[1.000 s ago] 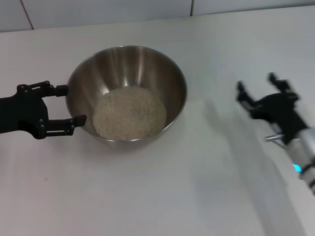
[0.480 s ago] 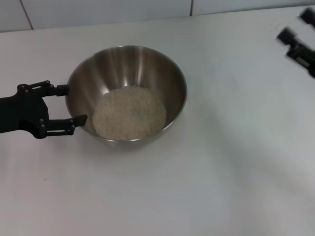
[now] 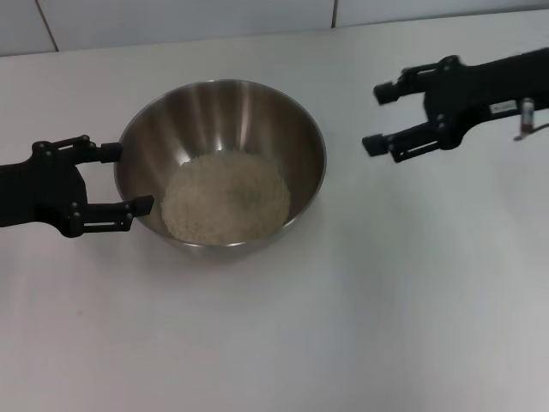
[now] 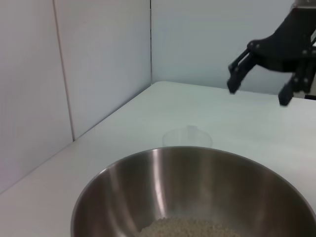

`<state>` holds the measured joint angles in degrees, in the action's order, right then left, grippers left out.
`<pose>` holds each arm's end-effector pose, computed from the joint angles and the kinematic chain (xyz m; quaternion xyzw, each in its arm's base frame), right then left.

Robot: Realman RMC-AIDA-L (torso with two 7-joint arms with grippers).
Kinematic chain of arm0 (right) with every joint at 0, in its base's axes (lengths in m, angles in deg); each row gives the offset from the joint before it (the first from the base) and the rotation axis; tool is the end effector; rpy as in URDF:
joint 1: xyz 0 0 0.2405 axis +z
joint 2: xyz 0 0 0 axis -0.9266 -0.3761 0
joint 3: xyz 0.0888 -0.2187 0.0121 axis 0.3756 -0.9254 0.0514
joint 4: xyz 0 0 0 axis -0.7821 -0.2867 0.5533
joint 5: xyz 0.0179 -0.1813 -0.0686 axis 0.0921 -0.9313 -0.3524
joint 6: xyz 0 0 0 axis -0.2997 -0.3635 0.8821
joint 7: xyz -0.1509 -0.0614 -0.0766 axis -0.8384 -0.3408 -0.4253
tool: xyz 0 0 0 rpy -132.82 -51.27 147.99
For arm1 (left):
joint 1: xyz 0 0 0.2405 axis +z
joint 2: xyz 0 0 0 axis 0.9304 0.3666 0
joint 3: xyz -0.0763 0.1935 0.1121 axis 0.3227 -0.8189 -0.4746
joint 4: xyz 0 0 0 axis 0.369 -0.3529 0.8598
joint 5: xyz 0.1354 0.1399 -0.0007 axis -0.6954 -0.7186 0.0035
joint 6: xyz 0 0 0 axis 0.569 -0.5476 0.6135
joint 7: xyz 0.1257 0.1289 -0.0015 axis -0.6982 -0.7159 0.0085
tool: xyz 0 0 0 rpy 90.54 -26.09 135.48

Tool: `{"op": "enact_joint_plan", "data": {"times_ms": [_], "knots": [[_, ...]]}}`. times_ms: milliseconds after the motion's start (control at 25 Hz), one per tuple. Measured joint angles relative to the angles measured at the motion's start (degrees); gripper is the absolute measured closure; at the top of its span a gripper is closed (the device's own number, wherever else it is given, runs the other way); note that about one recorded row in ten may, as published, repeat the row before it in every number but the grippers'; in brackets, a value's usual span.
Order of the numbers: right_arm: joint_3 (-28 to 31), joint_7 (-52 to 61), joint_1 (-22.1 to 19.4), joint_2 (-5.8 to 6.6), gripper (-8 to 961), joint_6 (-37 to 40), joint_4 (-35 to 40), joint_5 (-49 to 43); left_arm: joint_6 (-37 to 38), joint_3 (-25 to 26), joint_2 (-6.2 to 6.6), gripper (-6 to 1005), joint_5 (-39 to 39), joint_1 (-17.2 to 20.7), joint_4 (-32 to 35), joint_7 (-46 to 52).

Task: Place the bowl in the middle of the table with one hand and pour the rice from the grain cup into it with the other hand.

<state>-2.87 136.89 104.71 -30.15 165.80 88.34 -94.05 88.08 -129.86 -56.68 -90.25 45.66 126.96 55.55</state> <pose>0.1929 0.3506 0.0401 -0.9744 0.1283 0.1176 0.1424 -0.2210 0.3211 0.0083 -0.9659 -0.1136 -0.1568 0.1722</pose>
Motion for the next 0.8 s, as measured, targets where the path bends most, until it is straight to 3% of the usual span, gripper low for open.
{"op": "enact_joint_plan", "data": {"times_ms": [40, 160, 360, 800], "knots": [[-1.9, 2.7, 2.4, 0.09, 127, -0.4, 0.0, -3.6, 0.0, 0.0, 0.00, 133, 0.0, -0.1, 0.0, 0.0], [-3.1, 3.6, 3.6, -0.47, 127, -1.4, 0.2, -5.2, 0.0, 0.0, 0.01, 133, 0.0, -0.1, 0.0, 0.0], [-4.7, 3.9, 3.8, -1.51, 127, -3.1, 1.3, -5.3, 0.0, 0.0, 0.08, 133, -0.1, -0.2, 0.0, 0.1], [-4.9, 4.0, 3.4, -1.64, 127, -3.9, 1.6, -5.1, 0.0, 0.0, 0.05, 133, -2.2, -0.5, 0.4, 0.9]]}}
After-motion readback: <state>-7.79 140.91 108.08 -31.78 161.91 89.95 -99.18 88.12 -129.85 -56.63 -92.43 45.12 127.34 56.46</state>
